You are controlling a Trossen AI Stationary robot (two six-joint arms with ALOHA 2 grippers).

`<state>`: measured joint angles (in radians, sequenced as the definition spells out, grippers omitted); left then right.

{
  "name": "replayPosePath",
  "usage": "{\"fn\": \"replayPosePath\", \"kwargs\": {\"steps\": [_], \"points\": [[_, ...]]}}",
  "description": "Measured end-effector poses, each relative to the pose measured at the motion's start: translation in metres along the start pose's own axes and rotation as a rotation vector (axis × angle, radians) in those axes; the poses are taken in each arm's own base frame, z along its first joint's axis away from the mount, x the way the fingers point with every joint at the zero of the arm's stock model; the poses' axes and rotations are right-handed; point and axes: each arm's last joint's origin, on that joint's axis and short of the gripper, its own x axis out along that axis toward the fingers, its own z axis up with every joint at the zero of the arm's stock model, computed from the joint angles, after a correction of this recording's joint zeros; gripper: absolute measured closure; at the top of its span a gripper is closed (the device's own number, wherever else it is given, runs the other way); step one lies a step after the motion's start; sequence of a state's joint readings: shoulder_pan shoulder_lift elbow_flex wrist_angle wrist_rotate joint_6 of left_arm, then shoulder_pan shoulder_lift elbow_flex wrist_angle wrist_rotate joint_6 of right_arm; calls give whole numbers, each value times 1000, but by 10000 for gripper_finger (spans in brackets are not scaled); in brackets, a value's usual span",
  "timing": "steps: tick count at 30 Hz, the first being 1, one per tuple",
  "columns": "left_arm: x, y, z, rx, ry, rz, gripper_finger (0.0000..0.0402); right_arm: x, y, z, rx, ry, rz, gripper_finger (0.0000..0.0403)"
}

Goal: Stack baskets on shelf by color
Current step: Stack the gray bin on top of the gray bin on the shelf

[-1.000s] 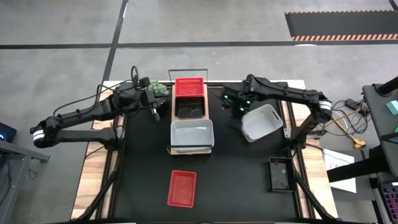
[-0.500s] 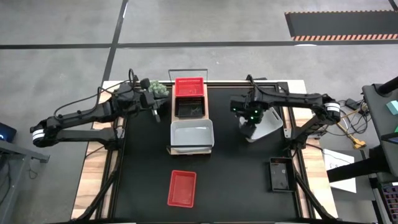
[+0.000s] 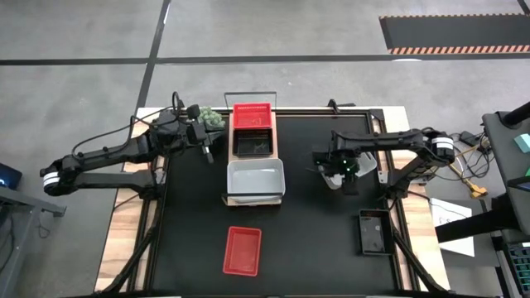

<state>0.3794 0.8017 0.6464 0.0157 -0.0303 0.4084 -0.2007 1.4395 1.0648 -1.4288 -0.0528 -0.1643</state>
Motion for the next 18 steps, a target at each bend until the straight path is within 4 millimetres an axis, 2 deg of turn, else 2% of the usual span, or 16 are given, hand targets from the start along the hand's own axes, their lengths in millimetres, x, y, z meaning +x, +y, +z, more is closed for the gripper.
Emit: {"fn": "replayPosePath", "kwargs": {"steps": [5,9,18], "points": [[0,0,0,4,1,0,401,25,0,-9,41,100,-2,233],[0,0,-1,20,6,-2,402,37,-2,-13,59,147,-62,245],[0,-1,-2,22,7,-3,401,42,-5,2,57,-14,-84,289]]}}
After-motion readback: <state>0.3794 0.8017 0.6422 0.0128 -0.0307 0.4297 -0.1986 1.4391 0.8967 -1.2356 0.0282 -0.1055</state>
